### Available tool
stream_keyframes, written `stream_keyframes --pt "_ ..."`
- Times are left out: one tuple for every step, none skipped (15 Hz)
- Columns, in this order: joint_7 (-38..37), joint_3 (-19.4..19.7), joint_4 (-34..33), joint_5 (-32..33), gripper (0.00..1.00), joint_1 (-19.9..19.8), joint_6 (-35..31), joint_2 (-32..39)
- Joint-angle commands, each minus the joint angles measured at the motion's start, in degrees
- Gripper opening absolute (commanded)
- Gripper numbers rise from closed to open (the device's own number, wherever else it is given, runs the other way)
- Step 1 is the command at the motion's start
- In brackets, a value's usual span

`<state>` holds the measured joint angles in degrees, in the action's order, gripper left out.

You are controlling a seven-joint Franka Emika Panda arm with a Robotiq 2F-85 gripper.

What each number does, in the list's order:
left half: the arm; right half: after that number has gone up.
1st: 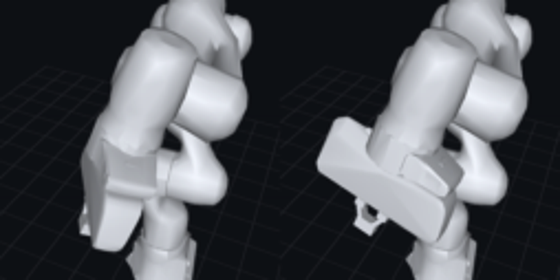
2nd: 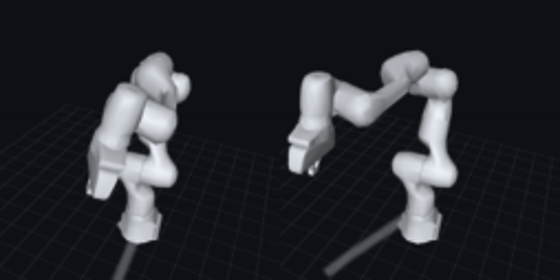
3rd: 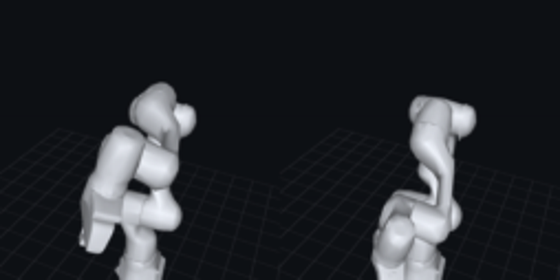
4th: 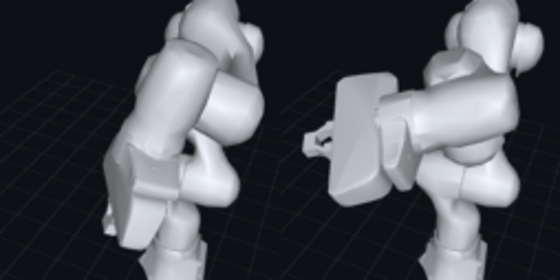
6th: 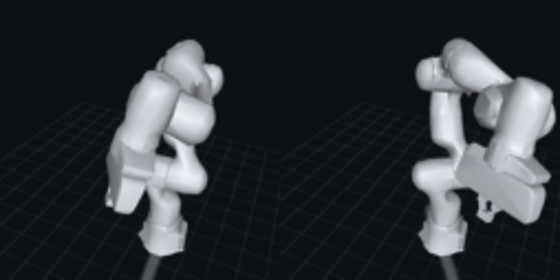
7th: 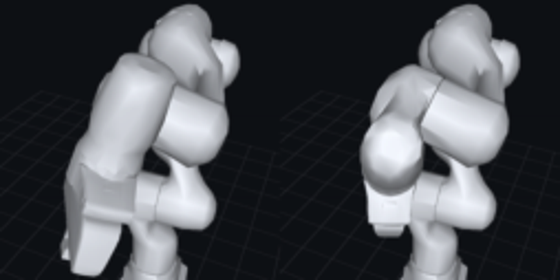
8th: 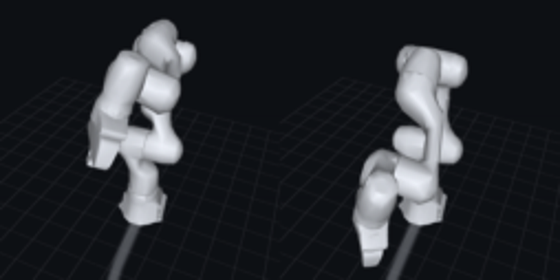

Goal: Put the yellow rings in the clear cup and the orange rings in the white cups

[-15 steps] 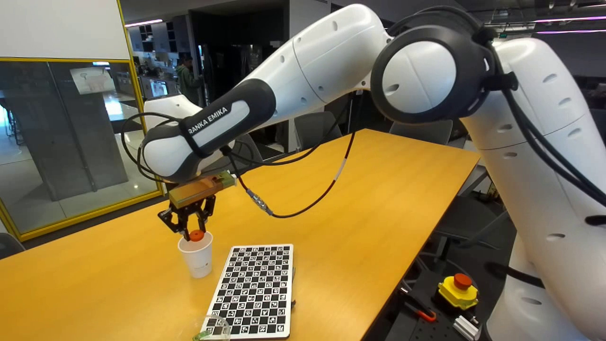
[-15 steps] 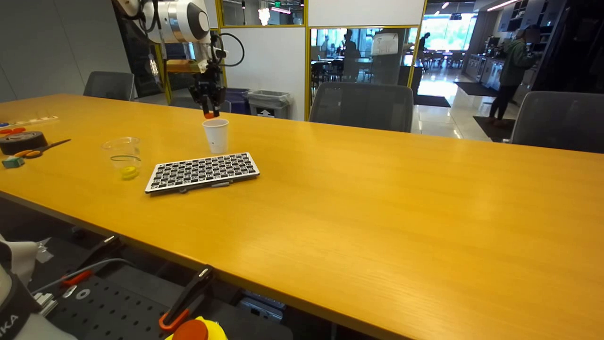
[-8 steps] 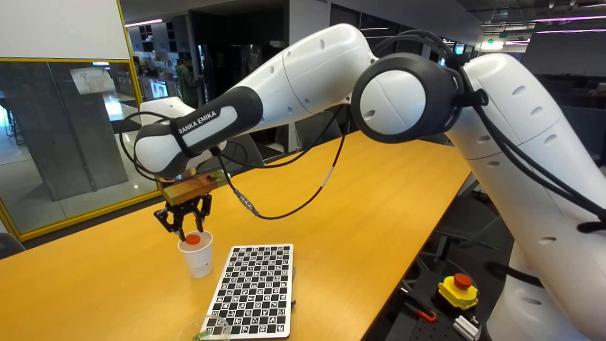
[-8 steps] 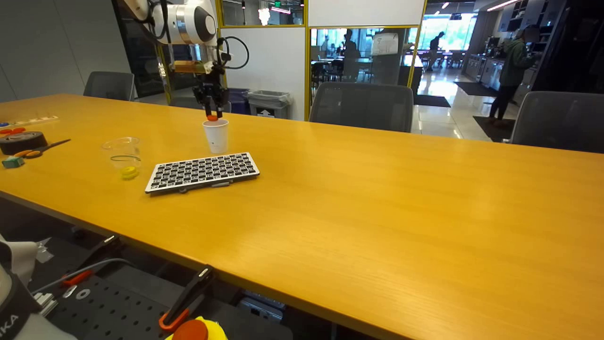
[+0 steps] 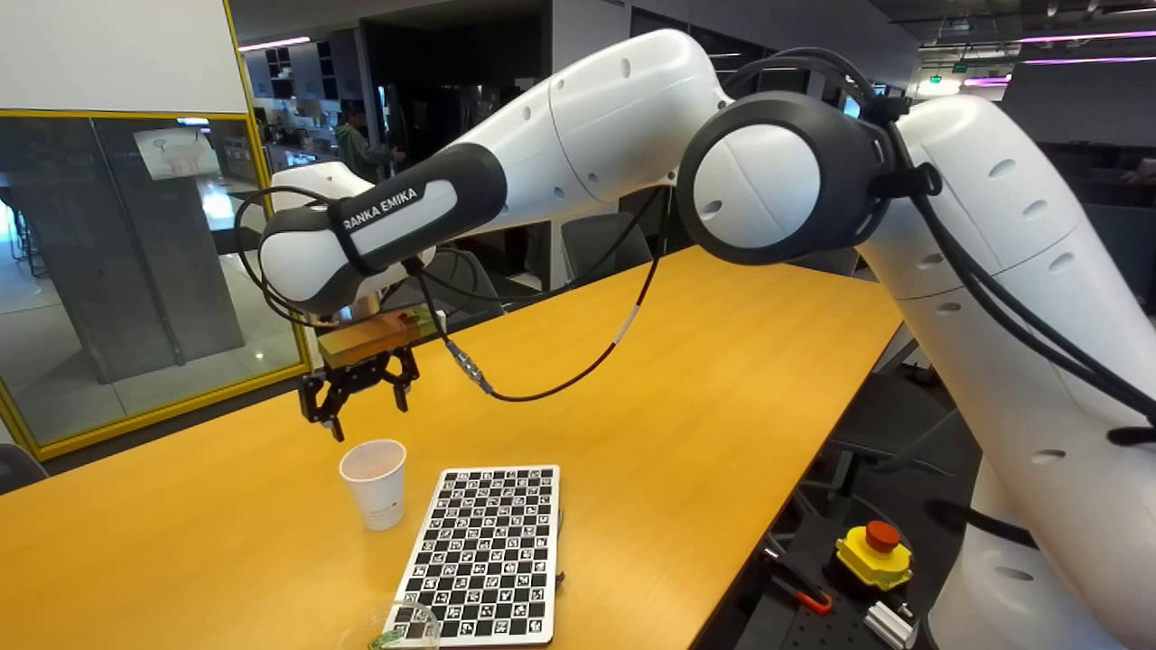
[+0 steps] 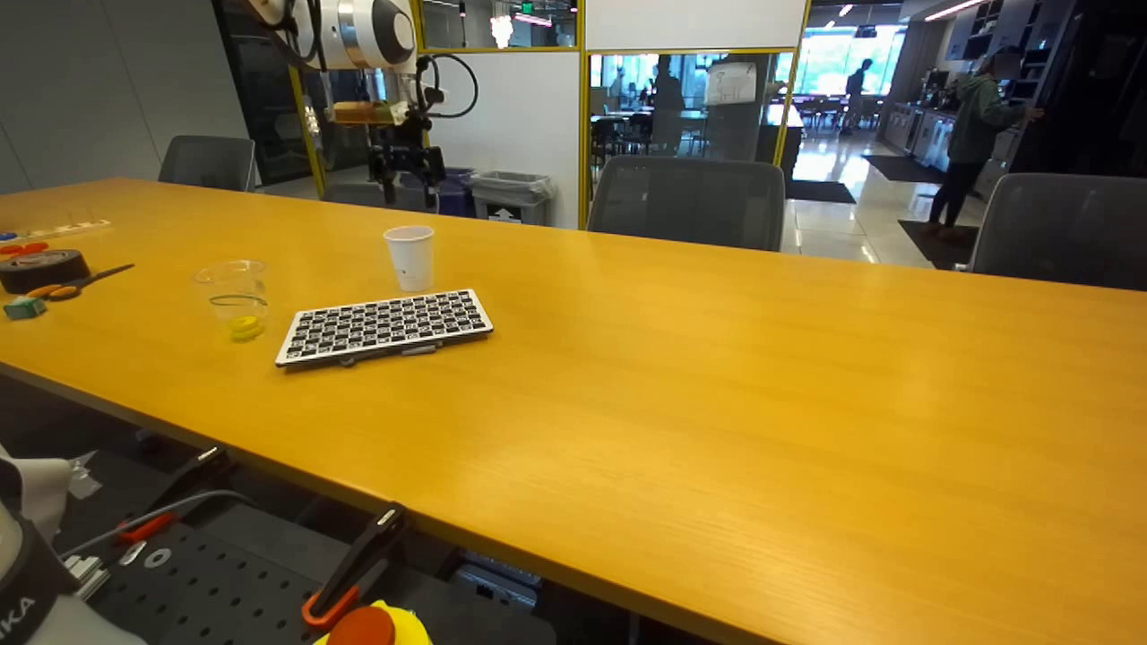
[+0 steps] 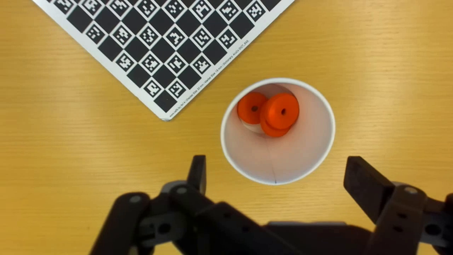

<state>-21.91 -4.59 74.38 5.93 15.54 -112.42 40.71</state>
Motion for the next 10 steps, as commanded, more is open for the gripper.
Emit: stream_keyframes --pt "1.8 1.3 12.7 0.5 1.00 -0.3 0.0 -11.9" --pt "2.3 1.4 15.0 0.6 1.00 -0.5 -0.1 -14.1" --pt "2.8 1.4 17.7 0.6 1.00 -0.9 -0.3 -16.2" --pt "3.4 1.3 20.5 0.5 1.00 -1.3 -0.1 -18.7" --pt "4.2 1.1 23.4 0.3 1.00 -1.9 0.2 -20.9" --pt "4.8 0.9 26.3 0.0 1.00 -2.4 0.5 -23.3" --pt "5.4 0.8 29.3 -0.2 1.00 -3.0 0.6 -25.7" --pt "5.7 0.8 32.3 -0.1 1.00 -3.5 0.5 -28.0" --pt "6.0 0.8 35.4 -0.2 1.00 -4.1 0.2 -30.4" --pt "6.3 0.8 38.5 -0.2 1.00 -4.6 -0.3 -32.8"
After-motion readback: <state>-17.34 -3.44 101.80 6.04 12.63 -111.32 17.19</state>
